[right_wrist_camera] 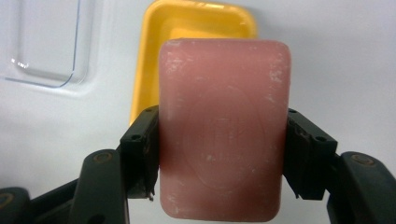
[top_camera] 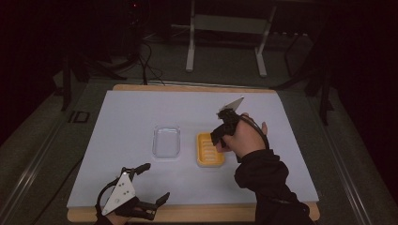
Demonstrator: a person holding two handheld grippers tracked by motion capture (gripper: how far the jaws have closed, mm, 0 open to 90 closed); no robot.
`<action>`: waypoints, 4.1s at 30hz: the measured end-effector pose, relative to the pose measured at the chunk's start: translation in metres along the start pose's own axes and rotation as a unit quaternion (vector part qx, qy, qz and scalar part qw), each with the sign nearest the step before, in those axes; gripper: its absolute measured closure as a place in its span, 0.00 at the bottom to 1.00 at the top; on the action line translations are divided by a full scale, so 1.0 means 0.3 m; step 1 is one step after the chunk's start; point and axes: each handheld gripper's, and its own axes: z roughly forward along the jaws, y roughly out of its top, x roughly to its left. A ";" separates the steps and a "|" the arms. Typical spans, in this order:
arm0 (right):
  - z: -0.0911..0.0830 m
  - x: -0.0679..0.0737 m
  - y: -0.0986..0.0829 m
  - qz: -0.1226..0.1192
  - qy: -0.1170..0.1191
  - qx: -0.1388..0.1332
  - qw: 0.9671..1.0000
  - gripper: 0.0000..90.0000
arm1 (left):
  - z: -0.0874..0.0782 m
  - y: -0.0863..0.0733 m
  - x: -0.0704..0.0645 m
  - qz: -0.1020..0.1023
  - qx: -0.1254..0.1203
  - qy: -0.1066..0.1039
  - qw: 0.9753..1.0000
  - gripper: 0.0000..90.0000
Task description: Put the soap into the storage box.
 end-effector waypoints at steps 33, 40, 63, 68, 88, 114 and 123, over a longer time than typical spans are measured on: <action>0.263 0.071 0.034 0.036 -0.012 0.025 0.999 0.42 | -0.003 0.001 -0.005 0.007 0.001 -0.005 1.000 0.01; 0.272 0.076 0.040 0.027 -0.011 0.036 0.999 0.40 | -0.002 0.001 -0.006 0.008 0.002 -0.005 1.000 0.01; 0.119 0.057 -0.046 -0.132 -0.004 -0.033 0.991 0.32 | 0.001 0.000 -0.007 0.006 0.004 -0.006 1.000 0.01; 0.082 0.030 -0.074 -0.157 0.004 -0.045 0.987 0.32 | 0.002 0.000 -0.007 0.008 0.006 -0.006 1.000 0.01; 0.034 -0.185 -0.195 -0.225 0.034 -0.077 0.971 0.30 | 0.003 -0.001 -0.008 0.008 0.005 -0.003 1.000 0.01; 0.053 -0.370 -0.408 -0.221 0.049 -0.172 0.959 0.26 | 0.005 -0.001 -0.008 0.009 0.008 -0.001 1.000 0.01; 0.054 -0.411 -0.476 -0.217 0.054 -0.185 0.957 0.24 | 0.005 -0.001 -0.012 0.012 0.008 -0.003 1.000 0.01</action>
